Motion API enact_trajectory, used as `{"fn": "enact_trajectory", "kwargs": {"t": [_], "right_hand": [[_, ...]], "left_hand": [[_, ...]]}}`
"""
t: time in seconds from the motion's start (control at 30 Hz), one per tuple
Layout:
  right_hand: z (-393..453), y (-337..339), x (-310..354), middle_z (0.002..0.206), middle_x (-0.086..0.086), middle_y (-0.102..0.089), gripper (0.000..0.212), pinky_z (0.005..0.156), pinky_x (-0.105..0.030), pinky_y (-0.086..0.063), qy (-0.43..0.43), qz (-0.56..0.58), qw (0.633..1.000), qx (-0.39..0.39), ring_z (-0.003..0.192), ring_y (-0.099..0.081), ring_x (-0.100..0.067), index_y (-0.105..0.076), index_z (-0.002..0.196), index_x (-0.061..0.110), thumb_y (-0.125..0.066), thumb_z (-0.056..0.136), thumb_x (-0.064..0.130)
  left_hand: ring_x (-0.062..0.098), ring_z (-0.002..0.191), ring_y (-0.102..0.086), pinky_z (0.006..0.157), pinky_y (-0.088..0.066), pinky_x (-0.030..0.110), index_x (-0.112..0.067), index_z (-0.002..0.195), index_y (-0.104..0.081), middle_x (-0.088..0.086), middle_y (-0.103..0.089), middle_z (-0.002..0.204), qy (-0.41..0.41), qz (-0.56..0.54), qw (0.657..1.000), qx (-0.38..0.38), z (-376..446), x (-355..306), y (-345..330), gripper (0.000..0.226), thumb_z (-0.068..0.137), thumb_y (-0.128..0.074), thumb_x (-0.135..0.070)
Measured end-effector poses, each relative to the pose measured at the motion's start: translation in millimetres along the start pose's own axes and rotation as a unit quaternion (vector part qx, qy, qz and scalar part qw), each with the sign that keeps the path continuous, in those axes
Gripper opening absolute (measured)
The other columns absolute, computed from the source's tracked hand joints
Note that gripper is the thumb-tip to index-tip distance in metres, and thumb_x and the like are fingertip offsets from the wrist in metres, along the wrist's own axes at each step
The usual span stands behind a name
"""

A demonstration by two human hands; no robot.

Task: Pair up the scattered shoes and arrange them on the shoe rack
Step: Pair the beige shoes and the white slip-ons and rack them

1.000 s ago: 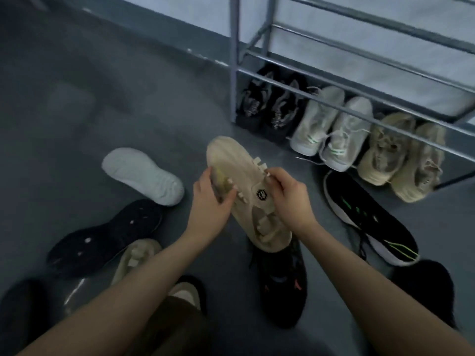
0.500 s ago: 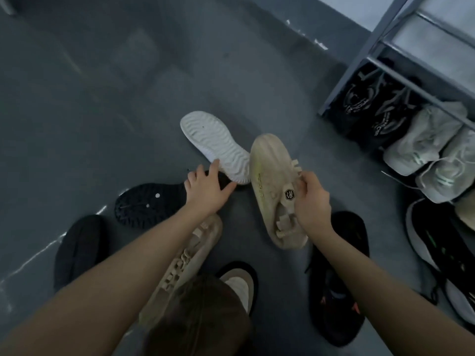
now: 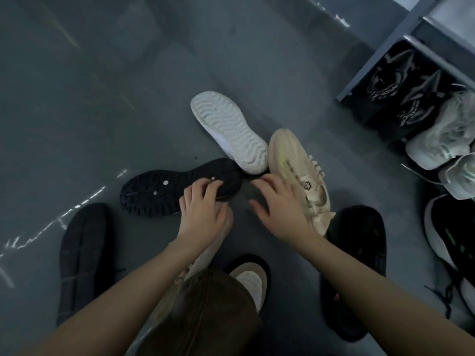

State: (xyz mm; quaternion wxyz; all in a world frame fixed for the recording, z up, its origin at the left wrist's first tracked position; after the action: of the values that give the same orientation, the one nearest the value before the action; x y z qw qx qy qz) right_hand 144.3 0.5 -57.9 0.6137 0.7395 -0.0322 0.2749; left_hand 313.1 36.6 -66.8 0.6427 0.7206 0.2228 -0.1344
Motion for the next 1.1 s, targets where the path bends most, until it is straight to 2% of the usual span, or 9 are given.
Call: {"fn": "enact_trajectory", "kwargs": {"t": [0.1, 0.2, 0.27, 0.43, 0.6, 0.7, 0.83, 0.97, 1.1], "right_hand": [[-2, -29, 32, 0.127, -0.007, -0.054, 0.05, 0.085, -0.041, -0.045, 0.077, 0.019, 0.989, 0.128, 0.107, -0.056, -0.031, -0.049, 0.13, 0.015, -0.044, 0.088, 0.042], [-4, -50, 47, 0.135, -0.008, -0.046, 0.053, 0.09, -0.041, -0.046, 0.023, 0.058, 0.979, 0.196, 0.114, -0.051, -0.03, -0.038, 0.138, 0.017, -0.053, 0.091, 0.037], [-1, -54, 51, 0.127, -0.01, -0.047, 0.05, 0.086, -0.04, -0.047, 0.021, 0.044, 0.983, 0.176, 0.109, -0.053, -0.031, -0.04, 0.137, 0.019, -0.052, 0.092, 0.036], [9, -41, 50, 0.114, -0.009, -0.054, 0.032, 0.082, -0.041, -0.045, 0.068, -0.009, 0.988, 0.135, 0.1, -0.053, -0.029, -0.058, 0.115, 0.012, -0.055, 0.09, 0.032], [7, 6, 34, 0.094, -0.002, -0.06, 0.036, 0.075, -0.034, -0.041, 0.14, -0.069, 0.987, 0.024, 0.08, -0.058, -0.022, -0.063, 0.101, 0.017, -0.049, 0.086, 0.047], [5, 34, 21, 0.089, -0.003, -0.059, 0.029, 0.068, -0.034, -0.045, 0.111, -0.03, 0.993, -0.017, 0.078, -0.057, -0.023, -0.06, 0.087, 0.013, -0.053, 0.085, 0.041], [-10, 60, -9, 0.089, -0.003, -0.06, 0.03, 0.071, -0.035, -0.043, 0.05, -0.074, 0.994, -0.07, 0.079, -0.058, -0.026, -0.061, 0.096, 0.016, -0.048, 0.085, 0.041], [-30, 81, -43, 0.085, -0.004, -0.057, 0.033, 0.056, -0.027, -0.038, -0.024, -0.051, 0.992, -0.116, 0.073, -0.056, -0.024, -0.059, 0.085, 0.011, -0.048, 0.083, 0.042], [-44, 96, -66, 0.08, -0.001, -0.061, 0.037, 0.054, -0.024, -0.036, -0.06, -0.072, 0.984, -0.15, 0.063, -0.059, -0.022, -0.063, 0.093, 0.014, -0.045, 0.084, 0.045]], "left_hand": [[0.032, 0.112, -0.046, 0.092, -0.036, 0.042, -0.012, 0.122, -0.05, 0.011, -0.05, 0.123, 0.054, 0.03, 0.998, 0.011, -27, 27, -2, 0.04, 0.087, -0.057, -0.03], [0.031, 0.111, -0.049, 0.091, -0.039, 0.041, -0.012, 0.128, -0.044, 0.011, -0.052, 0.123, 0.11, 0.078, 0.989, 0.059, -54, 50, -10, 0.05, 0.09, -0.05, -0.043], [0.031, 0.11, -0.051, 0.09, -0.04, 0.041, -0.015, 0.13, -0.045, 0.01, -0.053, 0.121, 0.118, 0.071, 0.987, 0.088, -61, 60, -16, 0.047, 0.091, -0.049, -0.042], [0.023, 0.087, -0.059, 0.073, -0.048, 0.037, -0.019, 0.109, -0.068, 0.004, -0.063, 0.091, 0.082, -0.078, 0.993, 0.023, -48, 62, -4, 0.023, 0.09, -0.055, -0.021], [0.024, 0.076, -0.062, 0.067, -0.052, 0.037, -0.018, 0.104, -0.072, 0.003, -0.067, 0.086, -0.095, -0.095, 0.991, 0.005, -14, 28, 20, 0.036, 0.085, -0.045, -0.031], [0.027, 0.075, -0.062, 0.072, -0.049, 0.037, -0.018, 0.097, -0.074, 0.003, -0.07, 0.085, -0.16, -0.078, 0.984, -0.002, 18, -6, 32, 0.035, 0.081, -0.047, -0.033], [0.021, 0.067, -0.065, 0.072, -0.031, 0.029, -0.023, 0.082, -0.075, -0.004, -0.071, 0.072, -0.251, -0.007, 0.967, -0.038, 48, -63, 36, 0.029, 0.076, -0.049, -0.036], [0.019, 0.067, -0.066, 0.073, -0.029, 0.032, -0.024, 0.077, -0.075, -0.005, -0.071, 0.069, -0.32, 0.009, 0.947, -0.016, 64, -119, 18, 0.032, 0.074, -0.046, -0.036], [0.017, 0.075, -0.068, 0.08, -0.03, 0.031, -0.024, 0.074, -0.074, -0.007, -0.073, 0.075, -0.384, 0.015, 0.923, -0.026, 73, -164, -2, 0.028, 0.077, -0.048, -0.033]]}}
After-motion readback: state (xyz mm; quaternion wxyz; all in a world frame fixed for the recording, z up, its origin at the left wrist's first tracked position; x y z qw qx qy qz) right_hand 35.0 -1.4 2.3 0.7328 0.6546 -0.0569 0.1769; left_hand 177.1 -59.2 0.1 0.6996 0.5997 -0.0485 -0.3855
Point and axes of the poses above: each hand's wrist, its own z-axis towards the middle knuckle, its own y-axis out of the back of the hand, x = y × z, the point moved 4 cm from there along z, towards the middle knuckle
